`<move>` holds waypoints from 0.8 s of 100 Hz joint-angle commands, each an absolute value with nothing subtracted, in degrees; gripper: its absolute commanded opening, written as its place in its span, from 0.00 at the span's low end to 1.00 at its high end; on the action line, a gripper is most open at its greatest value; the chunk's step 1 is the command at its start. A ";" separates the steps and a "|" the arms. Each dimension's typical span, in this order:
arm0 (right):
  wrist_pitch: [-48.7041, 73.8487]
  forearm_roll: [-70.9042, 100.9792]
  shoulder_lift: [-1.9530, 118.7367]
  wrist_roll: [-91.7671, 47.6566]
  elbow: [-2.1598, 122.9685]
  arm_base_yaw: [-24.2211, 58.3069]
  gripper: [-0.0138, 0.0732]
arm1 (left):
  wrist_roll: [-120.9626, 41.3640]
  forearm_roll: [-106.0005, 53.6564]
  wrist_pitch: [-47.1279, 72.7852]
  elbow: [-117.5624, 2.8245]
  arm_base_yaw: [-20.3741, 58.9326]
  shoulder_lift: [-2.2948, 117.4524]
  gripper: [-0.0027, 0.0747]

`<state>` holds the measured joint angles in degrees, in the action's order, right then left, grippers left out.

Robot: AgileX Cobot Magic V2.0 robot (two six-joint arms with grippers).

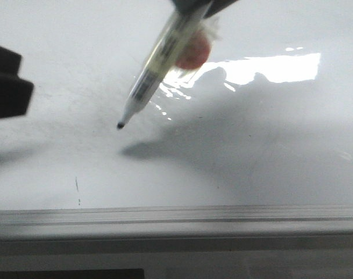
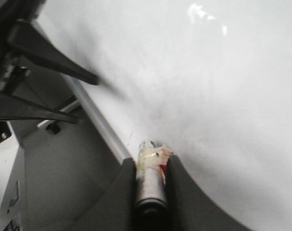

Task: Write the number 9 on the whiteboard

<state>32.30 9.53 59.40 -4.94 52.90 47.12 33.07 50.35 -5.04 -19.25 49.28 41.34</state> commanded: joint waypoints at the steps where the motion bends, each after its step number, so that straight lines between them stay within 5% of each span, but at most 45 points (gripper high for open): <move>1: 30.07 9.32 57.31 -4.57 55.98 43.57 0.10 | 34.06 48.15 -3.85 -21.05 49.27 36.96 0.40; 80: 37.10 6.00 63.12 -3.96 65.53 35.98 0.10 | 34.06 45.03 -2.33 -21.05 49.27 33.52 0.40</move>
<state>41.01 10.33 64.31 -3.15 62.23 37.45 33.44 45.64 0.00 -19.25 49.28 33.54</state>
